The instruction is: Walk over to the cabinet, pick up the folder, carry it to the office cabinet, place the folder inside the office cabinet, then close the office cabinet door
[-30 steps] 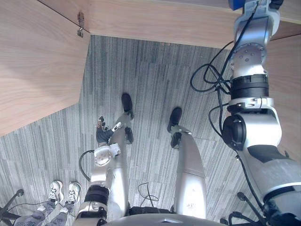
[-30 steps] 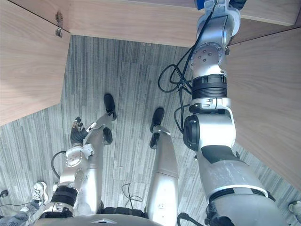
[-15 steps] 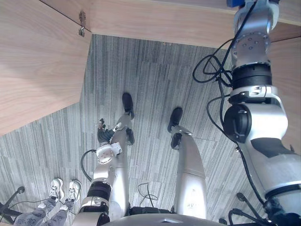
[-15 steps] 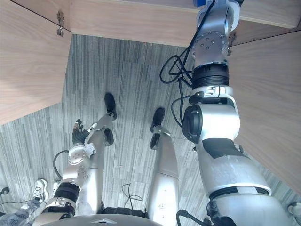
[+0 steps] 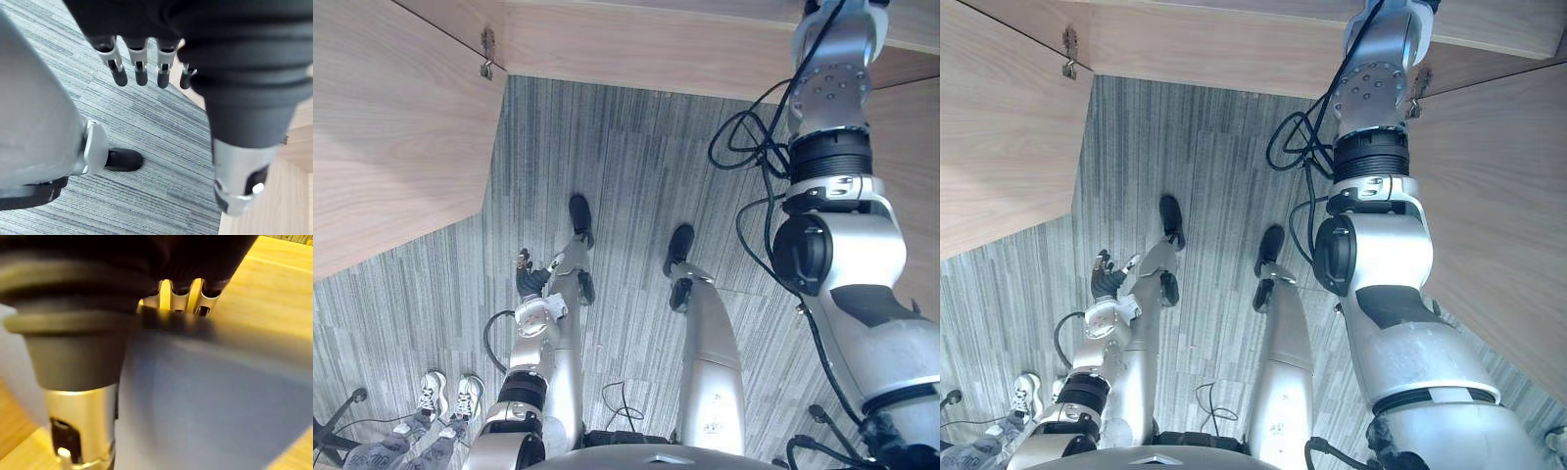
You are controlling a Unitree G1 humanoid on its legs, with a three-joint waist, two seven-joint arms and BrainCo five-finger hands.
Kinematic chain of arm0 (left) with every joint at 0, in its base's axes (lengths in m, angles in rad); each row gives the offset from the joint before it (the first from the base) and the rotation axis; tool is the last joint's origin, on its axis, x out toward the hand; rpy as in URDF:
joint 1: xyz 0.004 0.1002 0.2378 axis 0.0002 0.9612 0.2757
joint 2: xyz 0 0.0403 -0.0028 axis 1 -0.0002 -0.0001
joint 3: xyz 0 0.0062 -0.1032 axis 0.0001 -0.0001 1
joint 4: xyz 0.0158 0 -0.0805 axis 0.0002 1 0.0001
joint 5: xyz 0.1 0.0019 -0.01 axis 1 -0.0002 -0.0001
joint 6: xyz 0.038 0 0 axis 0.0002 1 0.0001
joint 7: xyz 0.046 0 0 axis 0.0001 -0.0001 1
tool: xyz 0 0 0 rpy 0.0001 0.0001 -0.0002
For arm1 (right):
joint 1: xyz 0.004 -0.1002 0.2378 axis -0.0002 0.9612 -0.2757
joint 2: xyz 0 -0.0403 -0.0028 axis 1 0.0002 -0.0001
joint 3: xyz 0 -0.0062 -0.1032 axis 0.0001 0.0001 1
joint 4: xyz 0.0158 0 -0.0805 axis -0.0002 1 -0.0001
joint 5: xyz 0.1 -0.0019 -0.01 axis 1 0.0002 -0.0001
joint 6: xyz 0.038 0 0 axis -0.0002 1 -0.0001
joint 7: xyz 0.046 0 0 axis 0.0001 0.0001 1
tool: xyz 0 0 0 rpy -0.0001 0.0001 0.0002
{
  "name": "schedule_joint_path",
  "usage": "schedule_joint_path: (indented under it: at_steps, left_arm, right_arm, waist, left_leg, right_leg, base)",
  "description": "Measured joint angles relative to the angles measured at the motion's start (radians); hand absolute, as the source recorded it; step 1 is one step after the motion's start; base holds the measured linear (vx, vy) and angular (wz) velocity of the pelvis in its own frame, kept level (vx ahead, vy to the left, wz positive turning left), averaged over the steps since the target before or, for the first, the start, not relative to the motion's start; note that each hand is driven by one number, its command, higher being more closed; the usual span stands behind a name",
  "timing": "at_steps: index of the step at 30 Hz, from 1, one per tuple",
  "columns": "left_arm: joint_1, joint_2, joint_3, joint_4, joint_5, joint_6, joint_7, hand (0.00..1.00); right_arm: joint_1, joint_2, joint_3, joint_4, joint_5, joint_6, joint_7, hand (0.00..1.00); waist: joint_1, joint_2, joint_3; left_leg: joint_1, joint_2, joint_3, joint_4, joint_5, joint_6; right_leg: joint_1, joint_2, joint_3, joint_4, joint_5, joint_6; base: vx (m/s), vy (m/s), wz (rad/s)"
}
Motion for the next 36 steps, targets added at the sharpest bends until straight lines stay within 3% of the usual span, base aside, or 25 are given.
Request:
schedule_joint_path:
  at_steps: [19, 27, 36]
  left_arm:
    - [-0.013, 0.002, 0.018, 0.022, 0.000, 0.002, 0.000, 0.00]
    - [-0.002, 0.010, 0.033, 0.020, -0.001, -0.002, -0.008, 0.00]
    - [-0.002, 0.017, 0.035, 0.024, -0.001, -0.009, -0.028, 0.00]
  right_arm:
    - [0.000, -0.027, 0.025, -0.007, -0.046, 0.003, 0.012, 0.00]
    - [-0.005, -0.137, 0.119, -0.005, -0.052, 0.030, 0.090, 0.00]
    - [-0.005, -0.158, 0.115, 0.015, -0.029, 0.028, 0.137, 0.00]
  waist:
    - [0.006, 0.000, 0.000]
    - [0.014, 0.000, 0.000]
    - [0.011, 0.000, 0.000]
  left_leg:
    - [0.000, 0.004, 0.001, 0.003, -0.001, 0.000]
    - [0.000, 0.002, 0.001, -0.003, 0.000, 0.000]
    - [0.004, 0.001, 0.001, -0.003, 0.004, 0.000]
  right_leg:
    - [0.000, 0.003, 0.001, -0.001, 0.000, -0.001]
    - [-0.001, 0.002, 0.000, -0.003, 0.000, -0.001]
    - [0.002, 0.000, 0.000, 0.002, 0.000, -0.001]
  base:
    - [-0.01, -0.041, 0.00]
    - [0.00, 0.000, 0.00]
    - [0.00, 0.000, 0.00]
